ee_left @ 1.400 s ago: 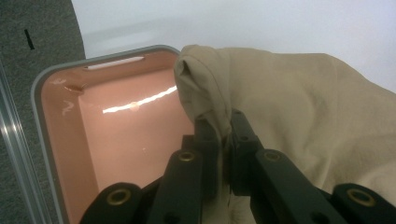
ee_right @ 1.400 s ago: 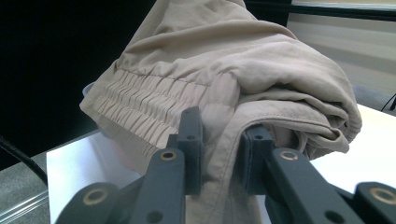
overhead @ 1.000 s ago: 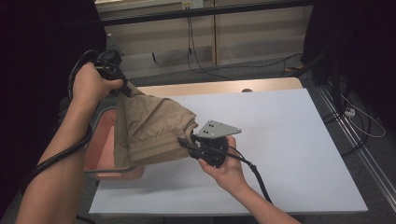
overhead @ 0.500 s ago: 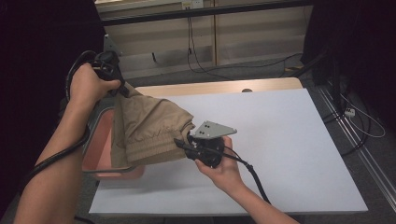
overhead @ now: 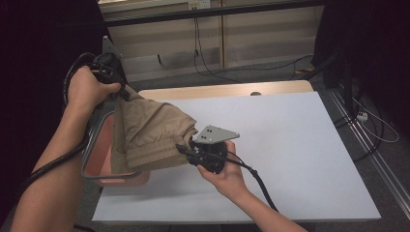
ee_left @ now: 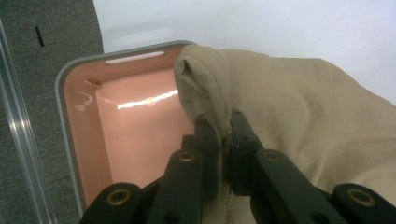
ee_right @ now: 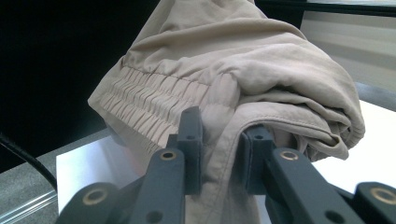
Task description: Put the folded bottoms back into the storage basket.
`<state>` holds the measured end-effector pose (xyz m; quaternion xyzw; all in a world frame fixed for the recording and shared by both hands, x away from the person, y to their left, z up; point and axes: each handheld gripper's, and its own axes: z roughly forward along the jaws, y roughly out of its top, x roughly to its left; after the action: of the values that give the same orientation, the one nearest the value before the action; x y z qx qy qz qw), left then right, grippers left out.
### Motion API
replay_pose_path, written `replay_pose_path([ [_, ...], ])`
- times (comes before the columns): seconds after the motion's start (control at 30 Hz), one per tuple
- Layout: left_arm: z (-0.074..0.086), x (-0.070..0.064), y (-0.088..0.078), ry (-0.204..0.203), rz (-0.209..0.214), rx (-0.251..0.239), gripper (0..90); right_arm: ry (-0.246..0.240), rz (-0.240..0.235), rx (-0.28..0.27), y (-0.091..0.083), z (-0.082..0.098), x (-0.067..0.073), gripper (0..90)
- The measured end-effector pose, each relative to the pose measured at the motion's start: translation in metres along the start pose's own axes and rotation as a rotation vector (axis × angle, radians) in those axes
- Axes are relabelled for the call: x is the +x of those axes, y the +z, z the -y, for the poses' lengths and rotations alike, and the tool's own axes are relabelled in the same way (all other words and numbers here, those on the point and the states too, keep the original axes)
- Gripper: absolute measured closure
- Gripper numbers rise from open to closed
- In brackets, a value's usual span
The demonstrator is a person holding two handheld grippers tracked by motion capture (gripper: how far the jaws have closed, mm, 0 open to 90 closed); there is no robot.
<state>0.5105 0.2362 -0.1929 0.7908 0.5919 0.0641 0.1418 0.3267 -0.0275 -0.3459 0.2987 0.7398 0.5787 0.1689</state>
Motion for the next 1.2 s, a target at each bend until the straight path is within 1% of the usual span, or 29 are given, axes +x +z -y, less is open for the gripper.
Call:
replay_pose_path([
  [0.1,0.001,0.001,0.0,-0.006,-0.006,-0.009,85.0,0.001,-0.003,0.002,0.002,-0.001,0.001,74.1],
  [0.13,0.001,0.002,-0.001,-0.002,-0.008,-0.006,85.0,-0.001,-0.005,0.001,0.003,-0.001,0.001,74.1],
  [0.33,0.002,0.005,-0.003,-0.006,-0.006,-0.008,85.0,0.001,-0.008,0.002,0.006,-0.001,0.002,74.1],
  [0.5,0.003,0.007,-0.005,-0.005,-0.014,-0.01,85.0,-0.002,-0.013,0.002,0.01,0.0,0.004,74.0],
  [0.8,0.003,0.011,-0.002,-0.015,-0.015,-0.006,85.0,-0.008,-0.022,0.013,0.014,-0.001,0.006,73.7],
  [1.0,0.004,0.015,-0.001,-0.022,-0.018,-0.015,85.0,-0.006,-0.03,0.02,0.018,-0.001,0.006,73.5],
  [1.07,0.004,0.017,-0.001,-0.018,-0.018,-0.009,85.0,-0.008,-0.031,0.024,0.02,-0.001,0.006,73.4],
  [1.2,0.005,0.02,0.0,-0.02,-0.022,-0.014,85.0,-0.011,-0.035,0.026,0.024,-0.001,0.008,73.4],
])
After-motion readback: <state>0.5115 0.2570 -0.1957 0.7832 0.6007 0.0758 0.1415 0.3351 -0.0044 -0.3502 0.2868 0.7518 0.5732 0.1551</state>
